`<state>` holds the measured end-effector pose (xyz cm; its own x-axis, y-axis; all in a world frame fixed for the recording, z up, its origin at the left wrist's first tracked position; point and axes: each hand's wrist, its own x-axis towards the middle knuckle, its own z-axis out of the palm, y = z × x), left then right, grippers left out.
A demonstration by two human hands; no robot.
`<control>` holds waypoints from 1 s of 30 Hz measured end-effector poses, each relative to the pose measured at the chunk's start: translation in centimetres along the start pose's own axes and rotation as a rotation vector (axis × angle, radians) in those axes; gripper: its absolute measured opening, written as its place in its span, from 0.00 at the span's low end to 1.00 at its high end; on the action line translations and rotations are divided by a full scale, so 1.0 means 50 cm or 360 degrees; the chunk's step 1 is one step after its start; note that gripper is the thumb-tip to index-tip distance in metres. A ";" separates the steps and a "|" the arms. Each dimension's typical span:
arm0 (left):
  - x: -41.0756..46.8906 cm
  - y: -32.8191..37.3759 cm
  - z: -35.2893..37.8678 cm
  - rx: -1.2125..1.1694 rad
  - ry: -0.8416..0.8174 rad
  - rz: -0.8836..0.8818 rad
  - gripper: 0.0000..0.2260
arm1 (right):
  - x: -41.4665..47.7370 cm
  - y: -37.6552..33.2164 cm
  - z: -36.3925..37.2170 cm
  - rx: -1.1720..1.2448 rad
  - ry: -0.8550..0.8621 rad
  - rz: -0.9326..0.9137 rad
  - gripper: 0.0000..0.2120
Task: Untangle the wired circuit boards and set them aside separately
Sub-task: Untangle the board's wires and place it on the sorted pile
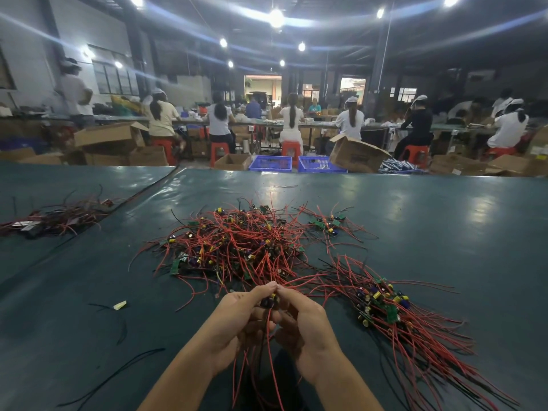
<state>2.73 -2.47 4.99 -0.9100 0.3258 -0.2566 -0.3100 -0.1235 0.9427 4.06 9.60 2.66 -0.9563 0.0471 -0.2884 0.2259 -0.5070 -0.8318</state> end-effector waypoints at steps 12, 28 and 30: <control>-0.004 -0.009 0.011 0.0277 -0.0025 -0.0015 0.12 | 0.016 -0.019 -0.017 0.0193 0.0199 0.0155 0.09; -0.012 0.001 0.007 0.0480 -0.0267 -0.0114 0.12 | 0.028 -0.073 -0.083 0.0537 0.0319 0.0013 0.05; -0.011 -0.001 0.005 0.0457 -0.0267 -0.0118 0.12 | 0.029 -0.069 -0.080 0.0521 0.0319 -0.0030 0.04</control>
<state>3.31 -2.41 5.11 -0.8226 0.4764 -0.3104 -0.2618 0.1673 0.9505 2.65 14.89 3.22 -0.8971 0.2100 -0.3886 0.1064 -0.7511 -0.6516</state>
